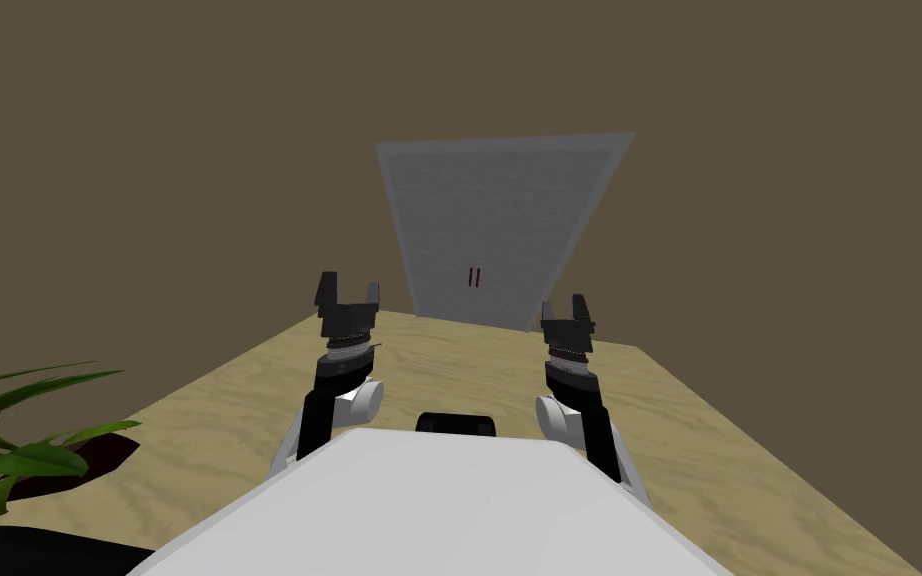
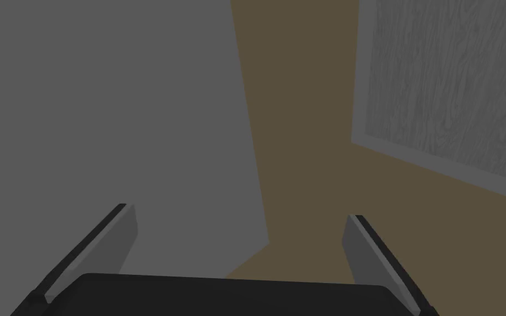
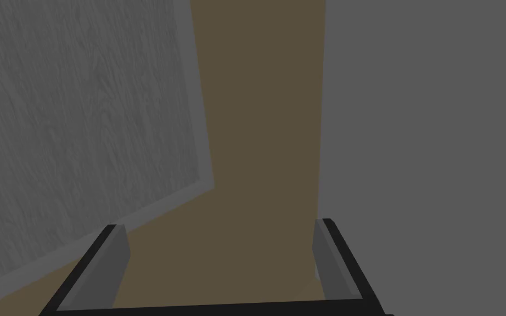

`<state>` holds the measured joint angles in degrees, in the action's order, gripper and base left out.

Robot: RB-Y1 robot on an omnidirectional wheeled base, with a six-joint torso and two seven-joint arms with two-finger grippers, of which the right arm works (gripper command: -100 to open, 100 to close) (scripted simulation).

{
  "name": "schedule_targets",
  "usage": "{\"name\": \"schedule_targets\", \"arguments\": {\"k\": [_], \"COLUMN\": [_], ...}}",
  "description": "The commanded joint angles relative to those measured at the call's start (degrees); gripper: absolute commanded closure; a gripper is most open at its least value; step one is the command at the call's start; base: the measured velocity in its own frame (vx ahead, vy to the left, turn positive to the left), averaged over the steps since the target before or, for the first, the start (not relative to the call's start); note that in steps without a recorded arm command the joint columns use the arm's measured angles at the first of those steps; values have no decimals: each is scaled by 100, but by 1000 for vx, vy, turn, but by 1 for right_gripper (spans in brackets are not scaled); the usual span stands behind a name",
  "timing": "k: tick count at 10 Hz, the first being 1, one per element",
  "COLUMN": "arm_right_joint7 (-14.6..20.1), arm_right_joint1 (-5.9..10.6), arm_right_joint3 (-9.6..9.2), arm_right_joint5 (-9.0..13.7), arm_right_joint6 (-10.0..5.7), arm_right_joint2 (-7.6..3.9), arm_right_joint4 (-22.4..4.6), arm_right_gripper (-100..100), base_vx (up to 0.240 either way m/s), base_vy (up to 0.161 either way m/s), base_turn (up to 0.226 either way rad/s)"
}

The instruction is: Pull the door open

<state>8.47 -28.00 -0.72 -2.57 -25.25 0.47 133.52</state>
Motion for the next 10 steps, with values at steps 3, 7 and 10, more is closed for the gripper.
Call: {"name": "schedule_targets", "arguments": {"k": [3, 7, 10], "arm_right_joint7": [257, 651, 871], "arm_right_joint1": [93, 236, 317], "arm_right_joint3": [35, 89, 120], "arm_right_joint5": [174, 442, 591], "arm_right_joint6": [-94, -240, -321], "arm_right_joint2": [-114, -247, -306], "arm_right_joint4": [-367, -929, -1243], "arm_right_gripper": [-100, -100, -100], "base_vx": [107, 114, 96], "base_vy": [-4, -1, 1], "base_turn": [68, 78, 57]}}
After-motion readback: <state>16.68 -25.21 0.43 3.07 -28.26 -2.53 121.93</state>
